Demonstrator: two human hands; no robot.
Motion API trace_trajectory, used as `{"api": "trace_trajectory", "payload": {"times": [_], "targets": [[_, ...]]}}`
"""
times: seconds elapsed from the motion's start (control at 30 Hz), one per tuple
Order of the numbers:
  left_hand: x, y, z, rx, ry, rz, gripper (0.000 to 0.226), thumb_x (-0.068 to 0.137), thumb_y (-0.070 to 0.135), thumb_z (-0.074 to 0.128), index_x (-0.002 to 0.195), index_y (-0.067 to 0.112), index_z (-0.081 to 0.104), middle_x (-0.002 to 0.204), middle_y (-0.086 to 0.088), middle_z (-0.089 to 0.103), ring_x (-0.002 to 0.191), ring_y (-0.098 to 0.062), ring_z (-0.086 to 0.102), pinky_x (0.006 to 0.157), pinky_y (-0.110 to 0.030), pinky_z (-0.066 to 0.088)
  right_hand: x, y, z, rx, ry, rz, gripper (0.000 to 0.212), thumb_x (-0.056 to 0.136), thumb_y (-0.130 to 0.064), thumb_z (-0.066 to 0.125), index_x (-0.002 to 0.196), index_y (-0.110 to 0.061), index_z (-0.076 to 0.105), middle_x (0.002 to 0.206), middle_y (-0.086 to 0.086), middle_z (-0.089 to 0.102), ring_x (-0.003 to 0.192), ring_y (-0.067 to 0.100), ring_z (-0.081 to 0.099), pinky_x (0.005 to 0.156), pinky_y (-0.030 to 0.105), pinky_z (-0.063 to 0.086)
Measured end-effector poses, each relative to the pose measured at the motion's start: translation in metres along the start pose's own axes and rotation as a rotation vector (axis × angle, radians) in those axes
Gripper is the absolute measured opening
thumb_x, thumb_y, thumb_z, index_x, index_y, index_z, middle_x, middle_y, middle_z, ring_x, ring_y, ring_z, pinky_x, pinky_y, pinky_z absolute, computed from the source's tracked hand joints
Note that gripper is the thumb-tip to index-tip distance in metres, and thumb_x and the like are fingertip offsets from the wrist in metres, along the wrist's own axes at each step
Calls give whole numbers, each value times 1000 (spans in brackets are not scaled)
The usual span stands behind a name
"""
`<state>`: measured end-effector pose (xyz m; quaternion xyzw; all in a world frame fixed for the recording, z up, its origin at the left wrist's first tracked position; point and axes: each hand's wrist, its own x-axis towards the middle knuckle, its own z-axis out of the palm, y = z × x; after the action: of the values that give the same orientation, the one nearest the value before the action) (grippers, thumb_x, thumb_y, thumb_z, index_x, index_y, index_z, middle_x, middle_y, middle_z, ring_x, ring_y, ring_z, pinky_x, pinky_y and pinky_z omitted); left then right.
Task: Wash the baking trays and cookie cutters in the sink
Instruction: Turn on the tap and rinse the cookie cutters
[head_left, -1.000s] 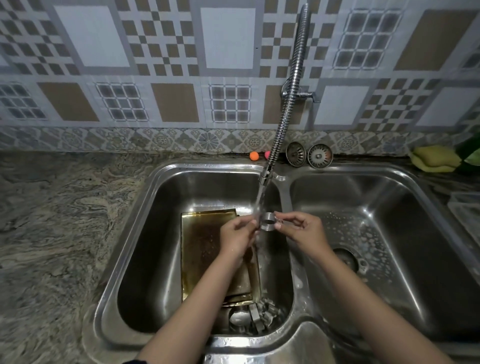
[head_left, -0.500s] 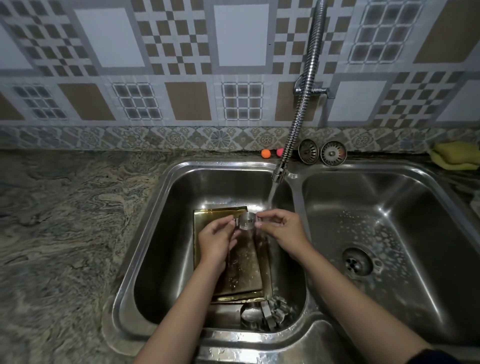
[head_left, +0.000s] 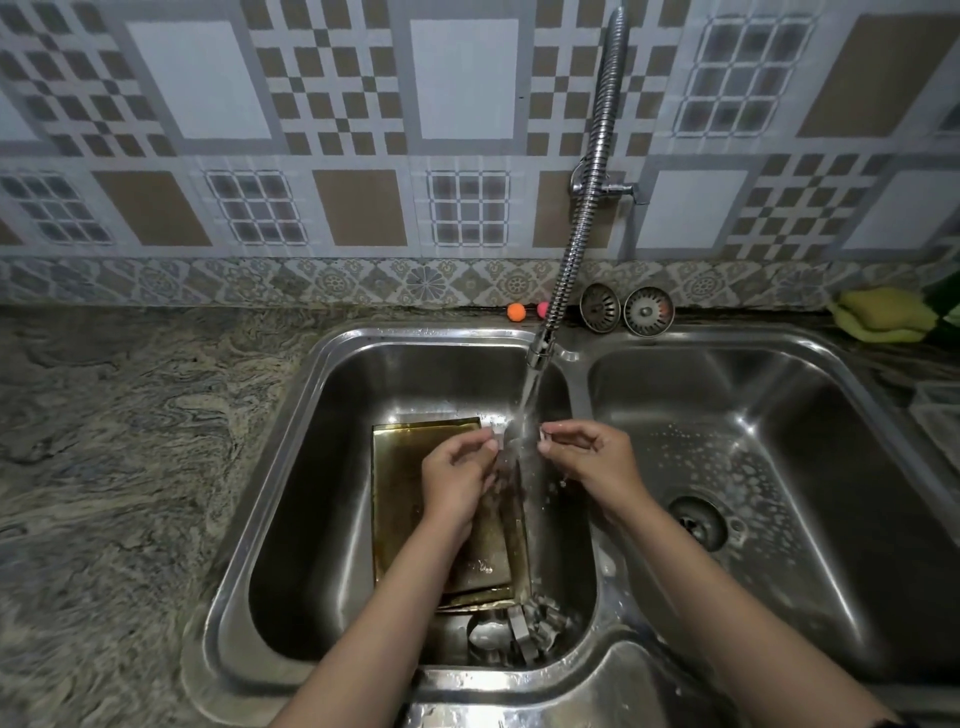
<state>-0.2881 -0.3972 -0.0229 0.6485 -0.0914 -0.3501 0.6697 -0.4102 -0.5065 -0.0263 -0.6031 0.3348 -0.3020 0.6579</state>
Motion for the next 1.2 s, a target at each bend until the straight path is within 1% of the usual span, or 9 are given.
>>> {"api": "trace_trajectory", "payload": {"times": [0.07, 0.13, 0.2, 0.4, 0.57, 0.8, 0.93, 1.1, 1.2], "targets": [[-1, 0, 5, 6, -16, 2, 14, 86, 6, 66, 90, 19, 69, 89, -4, 72, 77, -15, 67, 61, -21, 54, -1, -2, -6, -2, 24, -5, 23, 73, 3, 75, 90, -13, 72, 88, 3, 75, 84, 11, 71, 74, 19, 54], [-1, -1, 8, -5, -37, -21, 14, 86, 8, 65, 90, 21, 70, 91, -2, 72, 85, -16, 69, 70, -26, 55, -2, -4, -9, -11, 40, -7, 23, 74, 4, 74, 91, -12, 72, 86, 1, 74, 81, 8, 70, 72, 16, 53], [-1, -1, 9, -22, -57, -25, 15, 87, 7, 64, 92, 20, 70, 91, -4, 72, 84, -17, 69, 73, -28, 56, -2, -6, -11, -9, 48, 3, 22, 75, 5, 73, 92, -9, 71, 85, 1, 73, 78, 5, 70, 71, 16, 54], [2, 2, 4, -57, -94, -30, 21, 90, 6, 59, 109, 11, 67, 101, -10, 71, 88, -19, 70, 70, -22, 57, 0, -5, -7, 46, 60, 61, 20, 77, 3, 71, 93, -10, 71, 87, 7, 73, 81, 13, 70, 77, 24, 58], [5, 4, 0, -124, -76, -74, 22, 91, 5, 58, 111, 8, 66, 108, -14, 68, 99, -26, 68, 83, -28, 56, 3, -2, 2, 92, 59, 98, 18, 79, 2, 70, 90, -12, 70, 88, 10, 73, 82, 17, 70, 78, 28, 57], [10, 5, -12, -167, -35, -87, 23, 91, 6, 58, 113, 7, 65, 107, -11, 68, 96, -21, 68, 81, -25, 57, 7, 3, 14, 38, 29, 127, 18, 77, -4, 74, 90, -16, 72, 92, 11, 74, 91, 24, 70, 83, 35, 55], [12, 5, -23, -168, -9, -83, 18, 91, 7, 58, 103, 16, 68, 104, -9, 70, 94, -20, 69, 79, -24, 57, 8, 5, 24, 31, 7, 130, 17, 77, -5, 75, 89, -16, 70, 93, 15, 73, 88, 24, 69, 83, 35, 56], [14, 5, -36, -170, 34, -90, 17, 90, 7, 59, 103, 15, 67, 104, -8, 69, 96, -21, 68, 83, -26, 56, 6, 4, 37, 1, -11, 124, 15, 76, -5, 76, 86, -14, 68, 82, 5, 71, 75, 12, 68, 70, 24, 55], [14, 5, -39, -167, 47, -94, 19, 91, 6, 58, 107, 12, 66, 101, -6, 69, 95, -20, 68, 82, -26, 56, 6, 4, 40, -9, -34, 121, 15, 78, -5, 75, 91, -9, 70, 85, 9, 72, 77, 14, 68, 69, 23, 54]]}}
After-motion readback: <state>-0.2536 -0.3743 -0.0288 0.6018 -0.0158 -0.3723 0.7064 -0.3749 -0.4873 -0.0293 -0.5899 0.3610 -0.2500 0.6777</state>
